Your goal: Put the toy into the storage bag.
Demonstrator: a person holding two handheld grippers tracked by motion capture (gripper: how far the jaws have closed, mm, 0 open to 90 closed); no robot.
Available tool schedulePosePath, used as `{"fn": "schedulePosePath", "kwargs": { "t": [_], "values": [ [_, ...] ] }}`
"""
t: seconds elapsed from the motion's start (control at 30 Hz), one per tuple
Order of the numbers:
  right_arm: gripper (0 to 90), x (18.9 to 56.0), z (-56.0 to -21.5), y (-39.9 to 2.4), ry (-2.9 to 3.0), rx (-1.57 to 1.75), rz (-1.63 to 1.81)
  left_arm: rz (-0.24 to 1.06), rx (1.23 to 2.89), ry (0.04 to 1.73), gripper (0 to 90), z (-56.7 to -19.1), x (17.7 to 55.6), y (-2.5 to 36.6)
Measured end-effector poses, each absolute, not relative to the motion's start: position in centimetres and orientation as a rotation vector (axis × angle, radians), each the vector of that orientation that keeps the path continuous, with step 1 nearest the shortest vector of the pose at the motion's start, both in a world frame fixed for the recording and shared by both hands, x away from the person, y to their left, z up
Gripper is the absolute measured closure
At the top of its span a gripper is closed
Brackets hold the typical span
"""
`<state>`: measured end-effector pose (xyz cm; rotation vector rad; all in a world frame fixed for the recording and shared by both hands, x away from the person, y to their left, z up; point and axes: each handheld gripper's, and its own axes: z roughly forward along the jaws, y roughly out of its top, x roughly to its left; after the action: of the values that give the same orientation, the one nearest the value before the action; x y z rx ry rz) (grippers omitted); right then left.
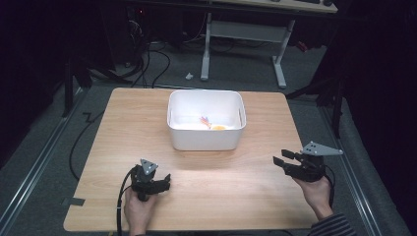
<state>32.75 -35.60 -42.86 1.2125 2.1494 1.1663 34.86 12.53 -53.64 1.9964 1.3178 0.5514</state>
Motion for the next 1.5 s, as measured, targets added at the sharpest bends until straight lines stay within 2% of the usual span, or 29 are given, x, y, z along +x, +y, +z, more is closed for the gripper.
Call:
{"fn": "schedulePosePath", "kwargs": {
  "t": [1.5],
  "values": [
    [49.0,35.3,-52.6,-33.6,2.211,1.344,0.924,0.551,1.996,1.318,15.8,-53.6,34.9,12.5]
  ]
}}
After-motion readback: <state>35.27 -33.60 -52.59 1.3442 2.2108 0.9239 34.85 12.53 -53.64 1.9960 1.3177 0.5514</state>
